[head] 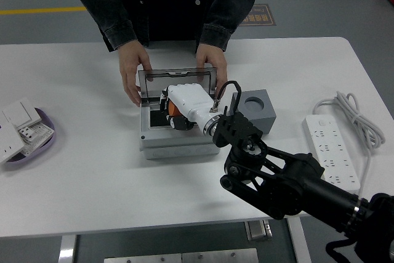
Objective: Pick up the cylinder from the cube,place it in the box,flap close box
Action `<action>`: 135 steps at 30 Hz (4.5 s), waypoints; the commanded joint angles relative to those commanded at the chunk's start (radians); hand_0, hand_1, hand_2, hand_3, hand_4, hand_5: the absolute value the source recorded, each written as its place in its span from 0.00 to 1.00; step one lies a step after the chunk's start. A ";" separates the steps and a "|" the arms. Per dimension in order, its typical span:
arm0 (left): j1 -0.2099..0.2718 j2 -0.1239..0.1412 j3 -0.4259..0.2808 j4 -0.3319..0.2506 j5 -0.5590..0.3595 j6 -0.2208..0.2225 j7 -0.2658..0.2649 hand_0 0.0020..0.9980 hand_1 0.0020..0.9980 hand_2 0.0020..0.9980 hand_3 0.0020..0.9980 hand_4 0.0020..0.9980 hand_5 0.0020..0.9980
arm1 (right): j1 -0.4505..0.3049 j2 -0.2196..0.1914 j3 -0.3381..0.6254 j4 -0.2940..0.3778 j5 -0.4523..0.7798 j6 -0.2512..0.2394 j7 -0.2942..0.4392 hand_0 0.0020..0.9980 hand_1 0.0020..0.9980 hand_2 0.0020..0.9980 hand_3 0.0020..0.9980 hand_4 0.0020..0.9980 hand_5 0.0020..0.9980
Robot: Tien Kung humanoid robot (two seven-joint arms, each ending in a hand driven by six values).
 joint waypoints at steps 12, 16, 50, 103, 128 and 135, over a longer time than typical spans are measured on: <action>-0.001 0.000 0.006 0.000 -0.004 0.000 -0.001 0.58 0.60 0.60 0.62 0.64 0.16 | -0.001 0.000 -0.008 -0.012 0.012 0.026 0.015 0.79 0.67 0.69 0.72 0.78 0.40; -0.002 0.001 0.011 0.000 -0.008 0.000 -0.003 0.58 0.60 0.60 0.62 0.64 0.16 | -0.003 0.000 -0.005 -0.020 0.025 0.029 0.027 0.79 0.67 0.69 0.72 0.78 0.40; -0.002 -0.003 0.014 0.000 -0.014 0.001 -0.002 0.58 0.60 0.59 0.62 0.63 0.16 | 0.113 -0.197 0.110 0.062 0.314 -0.055 0.182 0.77 0.64 0.65 0.71 0.90 0.50; 0.012 -0.016 -0.001 0.000 -0.011 0.004 0.000 0.58 0.60 0.59 0.62 0.63 0.16 | -0.214 -0.344 0.240 0.327 0.313 -0.179 0.263 0.72 0.65 0.66 0.68 0.73 0.45; 0.010 0.012 0.010 0.000 -0.034 0.005 0.001 0.58 0.60 0.59 0.62 0.63 0.16 | -0.463 -0.239 0.686 0.204 0.951 -0.116 0.555 0.72 0.64 0.64 0.66 0.73 0.44; 0.018 0.018 0.013 0.000 -0.061 0.010 0.000 0.58 0.60 0.59 0.62 0.63 0.16 | -0.480 -0.226 0.717 0.201 0.958 -0.116 0.554 0.72 0.63 0.63 0.65 0.72 0.42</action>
